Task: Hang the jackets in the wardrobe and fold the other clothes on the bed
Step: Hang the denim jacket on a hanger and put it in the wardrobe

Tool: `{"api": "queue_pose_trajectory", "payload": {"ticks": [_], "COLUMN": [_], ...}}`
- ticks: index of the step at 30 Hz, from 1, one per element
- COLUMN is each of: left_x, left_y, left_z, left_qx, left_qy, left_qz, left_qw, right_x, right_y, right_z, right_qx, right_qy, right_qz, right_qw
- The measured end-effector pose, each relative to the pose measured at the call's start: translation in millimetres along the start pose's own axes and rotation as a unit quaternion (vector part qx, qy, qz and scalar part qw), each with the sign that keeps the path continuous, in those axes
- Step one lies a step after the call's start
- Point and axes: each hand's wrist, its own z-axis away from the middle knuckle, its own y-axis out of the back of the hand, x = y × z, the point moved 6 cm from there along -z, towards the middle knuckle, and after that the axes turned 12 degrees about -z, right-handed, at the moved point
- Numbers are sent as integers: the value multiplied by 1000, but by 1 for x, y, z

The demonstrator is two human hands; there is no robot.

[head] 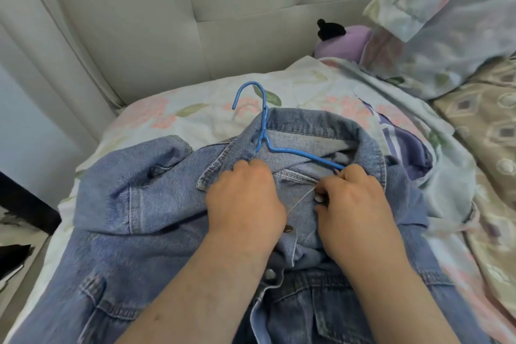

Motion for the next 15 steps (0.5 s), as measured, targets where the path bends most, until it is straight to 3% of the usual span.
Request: {"api": "queue_pose_trajectory", "payload": {"ticks": [5, 11, 15], "left_x": [-6, -29, -25], "left_y": [6, 3, 3], "left_z": [9, 26, 29], "left_qx": [13, 42, 35], "left_qy": [9, 50, 66], "left_qz": [44, 255, 165], "left_qw": [999, 965, 983], "right_x": [-1, -19, -24], "right_y": [5, 27, 30], "right_z": [-1, 5, 7], "right_qx": [43, 140, 160], "right_qy": [3, 97, 105], "right_qz": [-24, -145, -140], "right_qw": [999, 975, 972]}}
